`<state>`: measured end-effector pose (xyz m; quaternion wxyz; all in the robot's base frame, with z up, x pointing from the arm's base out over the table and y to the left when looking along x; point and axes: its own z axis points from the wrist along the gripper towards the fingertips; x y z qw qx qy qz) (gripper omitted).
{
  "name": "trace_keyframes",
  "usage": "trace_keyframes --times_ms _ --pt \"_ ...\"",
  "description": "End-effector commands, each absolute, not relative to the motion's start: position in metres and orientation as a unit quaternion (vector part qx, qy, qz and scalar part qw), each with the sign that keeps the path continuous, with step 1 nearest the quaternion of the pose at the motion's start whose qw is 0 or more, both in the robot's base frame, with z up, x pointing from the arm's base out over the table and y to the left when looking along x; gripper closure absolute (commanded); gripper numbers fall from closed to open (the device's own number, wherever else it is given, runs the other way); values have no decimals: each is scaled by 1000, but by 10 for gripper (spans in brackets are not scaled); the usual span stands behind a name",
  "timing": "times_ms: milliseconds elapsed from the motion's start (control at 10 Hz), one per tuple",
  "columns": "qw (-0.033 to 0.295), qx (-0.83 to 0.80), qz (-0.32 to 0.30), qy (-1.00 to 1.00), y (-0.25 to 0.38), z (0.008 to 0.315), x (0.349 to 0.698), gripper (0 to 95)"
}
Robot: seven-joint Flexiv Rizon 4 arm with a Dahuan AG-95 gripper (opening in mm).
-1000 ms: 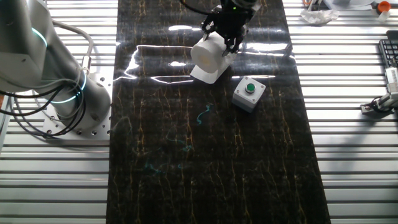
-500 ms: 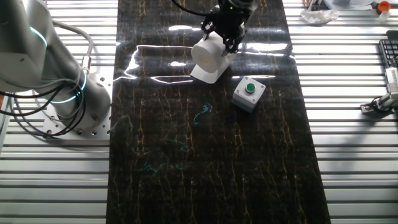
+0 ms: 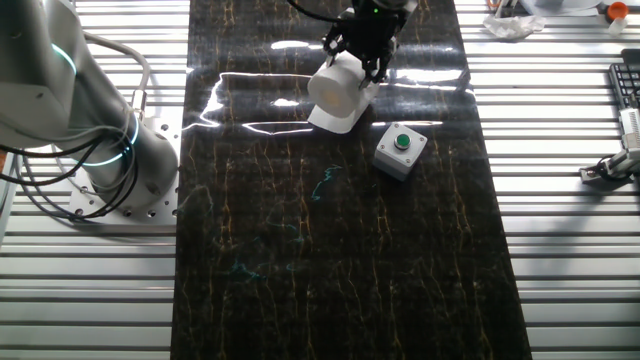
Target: Put the toilet paper on its holder
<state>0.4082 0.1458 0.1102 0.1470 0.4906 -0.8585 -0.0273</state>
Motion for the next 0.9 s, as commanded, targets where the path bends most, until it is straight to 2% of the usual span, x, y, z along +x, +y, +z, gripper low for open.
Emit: trace_keyframes --times_ms 100,900 --pt "145 491 -29 -858 145 111 407 950" --pt "144 491 -31 -859 180 109 415 950"
